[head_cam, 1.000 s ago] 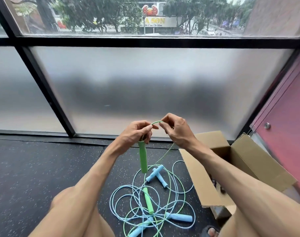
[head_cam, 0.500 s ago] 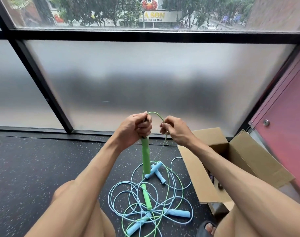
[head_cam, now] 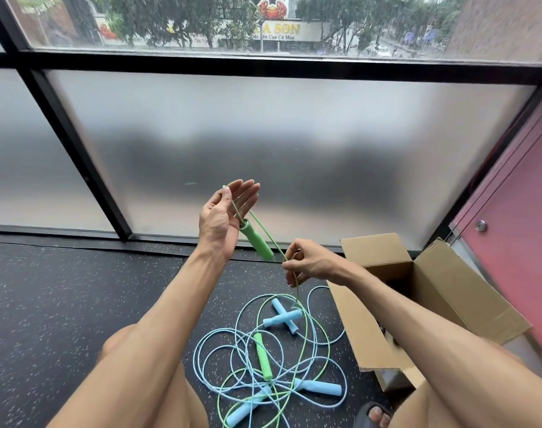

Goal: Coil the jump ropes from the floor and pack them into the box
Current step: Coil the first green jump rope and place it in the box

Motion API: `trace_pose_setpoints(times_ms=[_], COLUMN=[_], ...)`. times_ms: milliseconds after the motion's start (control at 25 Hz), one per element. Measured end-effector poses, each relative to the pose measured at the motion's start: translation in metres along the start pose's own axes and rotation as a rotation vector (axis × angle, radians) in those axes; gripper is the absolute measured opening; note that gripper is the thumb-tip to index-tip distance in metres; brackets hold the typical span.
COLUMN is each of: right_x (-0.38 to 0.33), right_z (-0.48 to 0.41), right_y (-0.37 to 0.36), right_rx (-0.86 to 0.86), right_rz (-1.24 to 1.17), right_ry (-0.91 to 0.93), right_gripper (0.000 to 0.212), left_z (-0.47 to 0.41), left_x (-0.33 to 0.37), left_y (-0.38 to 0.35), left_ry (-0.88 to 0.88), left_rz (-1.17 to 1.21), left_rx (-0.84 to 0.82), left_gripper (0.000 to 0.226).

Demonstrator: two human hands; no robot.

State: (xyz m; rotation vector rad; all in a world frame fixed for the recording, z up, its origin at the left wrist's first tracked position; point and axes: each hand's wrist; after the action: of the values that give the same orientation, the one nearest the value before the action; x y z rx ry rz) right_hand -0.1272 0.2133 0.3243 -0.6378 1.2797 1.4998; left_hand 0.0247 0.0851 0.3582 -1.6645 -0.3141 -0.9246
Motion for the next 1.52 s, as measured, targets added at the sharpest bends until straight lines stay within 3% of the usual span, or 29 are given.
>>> trace_pose_setpoints(times_ms=[160, 440, 560, 760, 920, 1040, 1280, 1520], right_x=[-0.007, -0.023, -0.028, -0.03, -0.027, -0.026, -0.021, -0.014], right_z=[0.0, 0.009, 0.012, 0.005, -0.002, -0.005, -0.012, -0.01], right_y=[-0.004, -0.015, -0.013, 0.001, 0.012, 0.014, 0.005, -0.007], right_rx=[0.053, 0.235, 0.341, 0.517, 0.602, 0.632, 0.429, 0.182], right_rz=[0.164, 0.324, 0.328, 0.233, 0.143, 0.058, -0.127, -0.138], right_ry=[0.201, 0.515, 0.632, 0.672, 0.621, 0.562, 0.381, 0.163], right_gripper=[0.008, 0.013, 0.011, 0.013, 0.015, 0.019, 0.022, 0.01], left_z=[-0.012, -0.015, -0.008, 0.004, 0.015, 0.019, 0.02, 0.013], left_x=[-0.003, -0.013, -0.014, -0.014, -0.01, -0.006, 0.006, 0.01], left_y=[0.01, 0.019, 0.019, 0.013, 0.009, 0.004, -0.002, -0.004], left_ry=[-0.199, -0.404, -0.341, 0.021, 0.393, 0.505, 0.548, 0.268], left_rz=[-0.21, -0.659, -0.886, -1.03, -0.858, -0.657, -0.333, -0.077], left_rx=[0.203, 0.219, 0.072, -0.292, -0.505, -0.55, -0.516, -0.266], left_gripper=[0.027, 0.026, 0.027, 0.031, 0.044, 0.043, 0.037, 0.031])
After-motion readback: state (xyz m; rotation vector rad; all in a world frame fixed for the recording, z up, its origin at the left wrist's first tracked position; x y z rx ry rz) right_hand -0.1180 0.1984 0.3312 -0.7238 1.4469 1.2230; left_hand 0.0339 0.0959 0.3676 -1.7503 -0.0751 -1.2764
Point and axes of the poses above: each hand's wrist, its own z-axis away from the middle knuckle, its own y-axis out of the back of the hand, x = y × z, and after that the axes turned 5 degrees about x, right-handed
